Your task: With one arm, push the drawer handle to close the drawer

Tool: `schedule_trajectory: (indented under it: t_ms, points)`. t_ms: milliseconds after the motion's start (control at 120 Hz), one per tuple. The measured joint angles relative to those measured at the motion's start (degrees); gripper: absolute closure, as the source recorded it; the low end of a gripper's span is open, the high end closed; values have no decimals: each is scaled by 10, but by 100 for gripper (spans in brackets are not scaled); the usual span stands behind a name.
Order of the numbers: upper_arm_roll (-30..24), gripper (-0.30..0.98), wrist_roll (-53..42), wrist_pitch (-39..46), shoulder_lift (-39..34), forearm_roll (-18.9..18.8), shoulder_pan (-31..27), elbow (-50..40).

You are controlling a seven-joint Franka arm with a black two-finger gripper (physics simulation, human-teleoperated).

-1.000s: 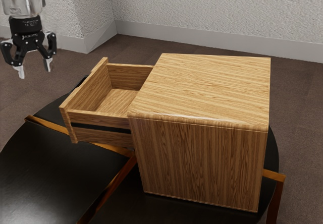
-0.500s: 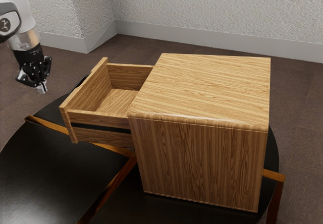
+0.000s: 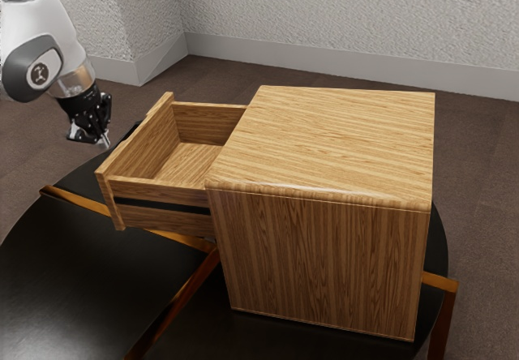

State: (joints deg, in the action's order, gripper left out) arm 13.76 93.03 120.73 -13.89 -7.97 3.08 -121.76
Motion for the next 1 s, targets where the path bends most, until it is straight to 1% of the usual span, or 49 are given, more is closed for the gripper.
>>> schedule_trajectory:
  t_ms: [250, 400, 608, 1000]
  points:
    - [-1, 78, 3, 48, 29, 1, -3, 0]
    - [-13, 79, 4, 66, 35, 7, -4, -1]
    - [-40, 79, 5, 80, 35, 17, -3, -8]
    - [-62, 79, 9, 94, 41, 20, 12, -7]
